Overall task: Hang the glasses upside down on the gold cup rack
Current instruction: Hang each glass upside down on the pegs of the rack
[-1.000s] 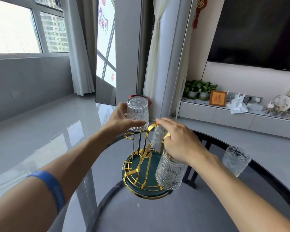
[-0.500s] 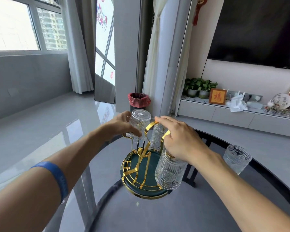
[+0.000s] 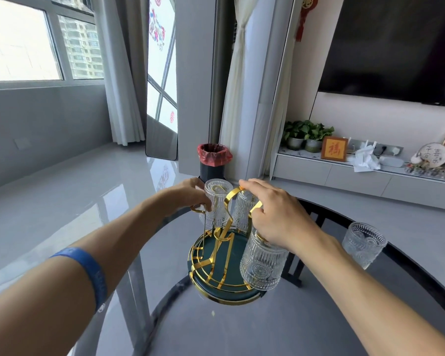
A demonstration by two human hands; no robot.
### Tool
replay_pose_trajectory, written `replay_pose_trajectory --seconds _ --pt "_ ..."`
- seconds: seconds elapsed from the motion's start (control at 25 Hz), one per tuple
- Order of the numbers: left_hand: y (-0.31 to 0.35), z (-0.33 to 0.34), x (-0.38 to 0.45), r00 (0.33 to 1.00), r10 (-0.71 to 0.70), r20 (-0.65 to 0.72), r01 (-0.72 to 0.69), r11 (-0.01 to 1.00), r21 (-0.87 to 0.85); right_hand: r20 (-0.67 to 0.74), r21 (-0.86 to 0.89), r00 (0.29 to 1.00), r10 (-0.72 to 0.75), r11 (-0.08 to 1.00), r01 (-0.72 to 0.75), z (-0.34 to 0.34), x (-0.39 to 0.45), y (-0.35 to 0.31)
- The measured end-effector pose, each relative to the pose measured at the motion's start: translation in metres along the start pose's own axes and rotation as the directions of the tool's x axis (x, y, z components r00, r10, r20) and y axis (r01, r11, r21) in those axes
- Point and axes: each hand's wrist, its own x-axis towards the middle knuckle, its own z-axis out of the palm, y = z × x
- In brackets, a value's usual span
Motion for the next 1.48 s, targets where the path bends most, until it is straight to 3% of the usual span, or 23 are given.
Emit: replay_pose_trajectory --seconds 0.16,0.24,0.32,0.4,0.48,0.56,0.64,0.72,0.8,0.88,1.0,1.12,1.24,1.36,1.48 --pt "0.016 -0.002 -0.033 0.981 0.087 -0.171 -0.116 0.978 -0.171 0.075 -0.008 0.996 0.048 0.999 -0.048 -0.001 -0.004 -0.001" --pt "0.033 0.004 -0.057 0.941 0.188 -0.282 -0.238 0.959 -0.155 0.070 0.033 0.996 0.052 0.998 -0.054 -0.002 -0.017 -0.001" --pt "0.050 0.017 -0.084 0.859 0.361 -0.362 -0.391 0.920 -0.011 -0.058 0.119 0.996 0.066 0.991 -0.059 -0.002 -0.042 0.005" --pt "0.071 0.042 -0.119 0.723 0.573 -0.386 -0.547 0.816 0.188 -0.183 0.206 0.973 0.140 0.973 -0.101 -0.002 -0.077 0.021" --pt "0.093 0.075 -0.151 0.596 0.741 -0.310 -0.668 0.672 0.319 -0.233 0.262 0.939 0.252 0.946 -0.189 -0.002 -0.114 0.044" --pt "0.105 0.123 -0.168 0.542 0.818 -0.195 -0.745 0.574 0.340 -0.225 0.336 0.889 0.398 0.888 -0.313 -0.005 -0.143 0.070" --pt "0.102 0.179 -0.174 0.622 0.774 -0.119 -0.732 0.629 0.261 -0.194 0.393 0.833 0.518 0.819 -0.418 -0.008 -0.166 0.093" --pt "0.089 0.231 -0.170 0.787 0.612 -0.079 -0.595 0.787 0.164 -0.141 0.420 0.806 0.575 0.772 -0.478 -0.008 -0.190 0.111" --pt "0.075 0.267 -0.153 0.864 0.498 -0.073 -0.471 0.852 0.229 -0.081 0.408 0.802 0.591 0.754 -0.515 -0.006 -0.208 0.126" --pt "0.069 0.285 -0.128 0.856 0.509 -0.088 -0.422 0.787 0.450 -0.013 0.351 0.803 0.596 0.754 -0.555 -0.003 -0.214 0.139" --pt "0.079 0.291 -0.092 0.823 0.568 -0.002 -0.381 0.556 0.739 0.034 0.310 0.814 0.581 0.768 -0.561 -0.006 -0.204 0.149" --pt "0.098 0.289 -0.061 0.886 0.463 0.015 -0.250 0.451 0.857 0.036 0.232 0.830 0.556 0.803 -0.548 -0.011 -0.197 0.153" --pt "0.110 0.284 -0.043 0.948 0.310 -0.075 -0.131 0.591 0.796 0.108 0.118 0.839 0.534 0.831 -0.544 -0.009 -0.201 0.154" --pt "0.114 0.280 -0.031 0.954 0.264 -0.143 -0.113 0.758 0.642 0.127 0.101 0.838 0.530 0.834 -0.543 -0.010 -0.202 0.155" --pt "0.121 0.276 -0.024 0.959 0.223 -0.175 -0.096 0.836 0.541 0.123 0.112 0.836 0.535 0.829 -0.548 -0.010 -0.202 0.156"
